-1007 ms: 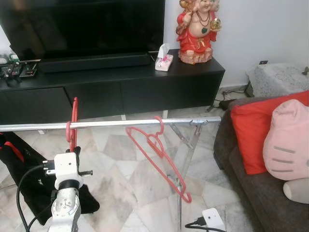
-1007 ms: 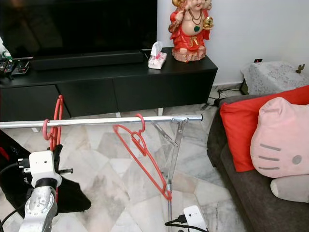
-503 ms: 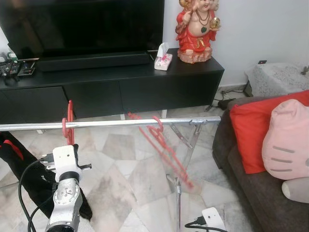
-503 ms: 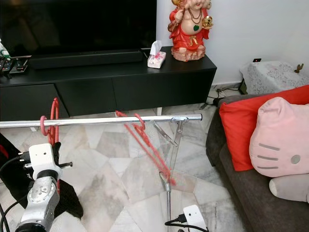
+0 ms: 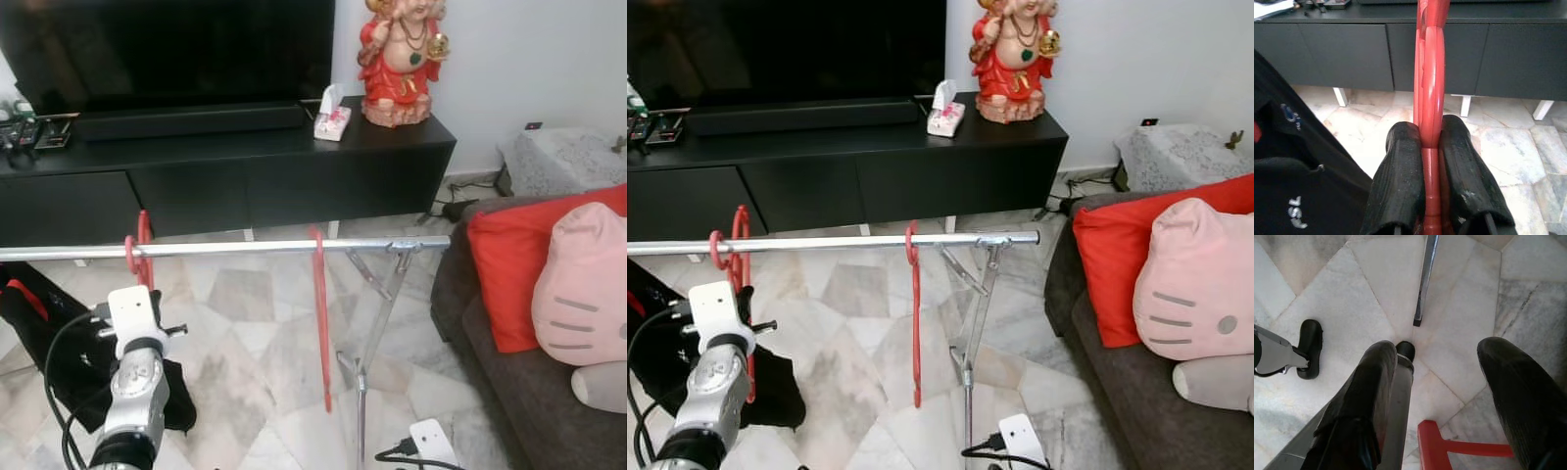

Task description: Hang hanger

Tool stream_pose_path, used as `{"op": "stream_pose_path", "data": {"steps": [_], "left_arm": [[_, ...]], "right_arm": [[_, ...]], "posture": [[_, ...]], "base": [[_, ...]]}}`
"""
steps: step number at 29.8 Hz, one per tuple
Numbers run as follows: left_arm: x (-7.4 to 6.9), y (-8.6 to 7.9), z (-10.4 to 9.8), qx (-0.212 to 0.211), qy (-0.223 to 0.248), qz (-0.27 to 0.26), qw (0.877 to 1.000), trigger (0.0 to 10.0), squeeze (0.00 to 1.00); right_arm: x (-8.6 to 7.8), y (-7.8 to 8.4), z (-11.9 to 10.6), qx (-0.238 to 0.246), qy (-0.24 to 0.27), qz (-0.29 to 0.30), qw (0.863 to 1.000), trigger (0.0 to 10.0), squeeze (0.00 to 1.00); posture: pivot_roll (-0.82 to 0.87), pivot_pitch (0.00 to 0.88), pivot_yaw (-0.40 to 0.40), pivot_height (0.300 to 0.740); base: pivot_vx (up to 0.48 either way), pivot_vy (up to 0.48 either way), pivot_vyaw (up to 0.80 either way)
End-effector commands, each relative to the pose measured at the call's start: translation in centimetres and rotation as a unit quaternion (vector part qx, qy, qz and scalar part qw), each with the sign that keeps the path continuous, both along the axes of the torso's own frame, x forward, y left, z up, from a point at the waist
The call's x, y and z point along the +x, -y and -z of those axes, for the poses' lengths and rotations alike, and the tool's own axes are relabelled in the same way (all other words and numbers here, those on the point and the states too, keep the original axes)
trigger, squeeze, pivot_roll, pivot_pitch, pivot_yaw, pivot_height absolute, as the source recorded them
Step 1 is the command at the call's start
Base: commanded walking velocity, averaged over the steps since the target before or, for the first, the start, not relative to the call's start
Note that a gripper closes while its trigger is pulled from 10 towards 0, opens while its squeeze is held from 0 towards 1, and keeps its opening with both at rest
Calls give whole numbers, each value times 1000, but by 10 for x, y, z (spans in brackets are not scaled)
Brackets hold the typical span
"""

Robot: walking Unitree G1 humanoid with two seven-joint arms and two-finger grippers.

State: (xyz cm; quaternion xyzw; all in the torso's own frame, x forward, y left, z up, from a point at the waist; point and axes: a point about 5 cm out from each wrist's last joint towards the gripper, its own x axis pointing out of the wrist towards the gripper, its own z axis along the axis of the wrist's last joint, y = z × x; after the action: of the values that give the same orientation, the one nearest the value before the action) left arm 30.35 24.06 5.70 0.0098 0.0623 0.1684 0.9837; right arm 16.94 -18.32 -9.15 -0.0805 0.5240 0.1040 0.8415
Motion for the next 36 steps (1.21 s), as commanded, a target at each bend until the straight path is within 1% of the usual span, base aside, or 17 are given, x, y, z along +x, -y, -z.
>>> {"op": "stream_pose_path", "data": {"steps": [1,9,15,16,17,18,19,31,35,36], "left_arm": [[3,-3,-2,-5,-4,-3,1000,10000,0],[6,-2,0,-11,-14,-1,1000,10000,0],[4,1,2,-14,-17,4,1000,10000,0],[4,1,2,-15,-13,4,1000,10000,627],[4,1,1,-18,-7,3,1000,10000,820],[3,1,1,-18,-6,4,1000,10000,976],[3,1,1,-17,-4,4,1000,10000,1000],[-2,6,-9,-2,33,13,999,10000,1000],[-3,6,-10,-2,35,13,999,10000,1000],[-5,8,-13,6,42,18,999,10000,1000]], "right_arm": [[0,1,0,-2,-2,-3,1000,10000,0],[1,1,-1,-2,-2,-6,1000,10000,0],[1,1,-1,-2,-2,-8,1000,10000,0],[1,1,-1,-2,-2,-9,1000,10000,0],[1,1,-1,-2,-2,-9,1000,10000,0],[1,1,-1,-2,-2,-9,1000,10000,0],[1,1,-1,-2,-2,-9,1000,10000,0],[1,1,-1,-2,-3,-11,1000,10000,0],[1,1,-1,-2,-3,-11,1000,10000,0],[1,1,0,-1,-3,-11,1000,10000,0]], "posture": [[-88,0,-33,740],[-90,0,-33,740],[-86,0,-35,740],[-86,0,-35,740],[-86,0,-35,740],[-86,0,-35,740],[-86,0,-35,740],[-78,0,-35,740],[-78,0,-35,740],[-79,0,-32,740]], "base": [[0,0,0],[0,0,0],[0,0,0],[0,0,0],[0,0,0],[0,0,0],[0,0,0],[0,0,0],[0,0,0],[0,0,0]]}}
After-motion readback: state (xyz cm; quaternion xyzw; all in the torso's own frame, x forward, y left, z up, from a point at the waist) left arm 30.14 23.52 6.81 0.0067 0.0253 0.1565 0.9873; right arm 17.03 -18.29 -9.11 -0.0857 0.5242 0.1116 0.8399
